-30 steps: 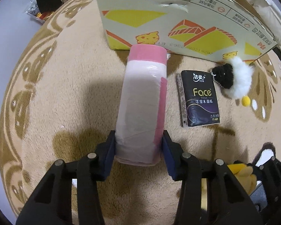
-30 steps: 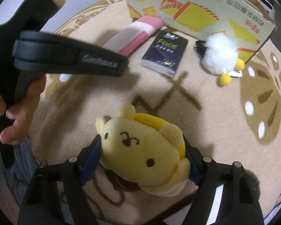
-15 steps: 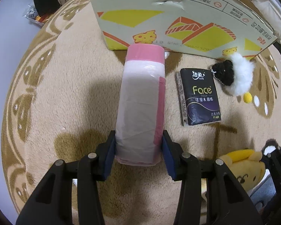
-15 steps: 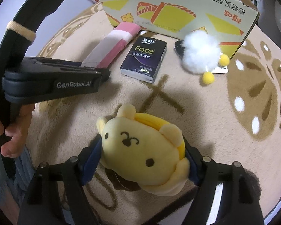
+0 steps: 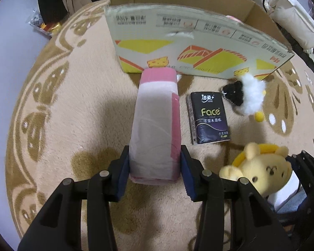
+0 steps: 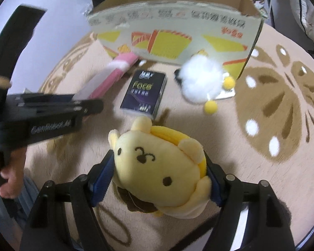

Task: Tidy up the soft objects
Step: 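Lift pink roll with left tool while right tool carries yellow bear over box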

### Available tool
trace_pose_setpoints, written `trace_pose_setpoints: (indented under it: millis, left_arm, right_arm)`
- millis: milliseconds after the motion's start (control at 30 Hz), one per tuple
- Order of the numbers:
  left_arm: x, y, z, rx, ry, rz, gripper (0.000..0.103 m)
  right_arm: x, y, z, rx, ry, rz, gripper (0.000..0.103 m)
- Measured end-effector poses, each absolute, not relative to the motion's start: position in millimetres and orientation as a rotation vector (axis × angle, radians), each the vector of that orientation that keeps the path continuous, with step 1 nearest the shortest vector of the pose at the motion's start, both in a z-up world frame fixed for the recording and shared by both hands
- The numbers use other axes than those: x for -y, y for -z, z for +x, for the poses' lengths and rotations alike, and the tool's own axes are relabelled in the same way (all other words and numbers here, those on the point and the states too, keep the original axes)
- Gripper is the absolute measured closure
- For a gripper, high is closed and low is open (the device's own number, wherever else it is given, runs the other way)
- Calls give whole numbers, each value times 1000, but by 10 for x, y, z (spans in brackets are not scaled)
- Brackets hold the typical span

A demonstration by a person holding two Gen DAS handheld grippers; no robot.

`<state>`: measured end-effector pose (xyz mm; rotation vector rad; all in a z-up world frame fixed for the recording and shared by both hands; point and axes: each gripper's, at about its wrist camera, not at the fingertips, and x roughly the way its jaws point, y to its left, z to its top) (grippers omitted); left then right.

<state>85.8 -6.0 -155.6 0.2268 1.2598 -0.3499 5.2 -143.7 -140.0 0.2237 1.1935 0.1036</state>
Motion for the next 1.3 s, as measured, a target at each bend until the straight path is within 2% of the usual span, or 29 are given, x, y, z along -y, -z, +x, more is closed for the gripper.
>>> trace_pose_setpoints:
  millis: [533,567,600,633,900,1300]
  left_arm:
    - [-122,1190,758,-1156,300,183,65]
    - [-125,1164,736,-1149,302,183,67]
    - [-127,1145,718,-1141,304,182,80]
    - [-133,1134,713,-1139,301,179,86]
    - [-195,1154,718,-1135,282,165,88]
    - [-374,590,665,-1000,237,111,89]
  right_arm:
    - [1495,1247,87,-1128,-104,259,22]
    - [1507,1220,70,-1121,-105,260,22]
    - [1508,1199,68,-1114,-107,260,23]
    - [1513,1181,66,-1110,-109,261,23]
    - [1508,1174,31,-1105,-114,259,23]
    - [1648,945,45,-1026,-102,300,23]
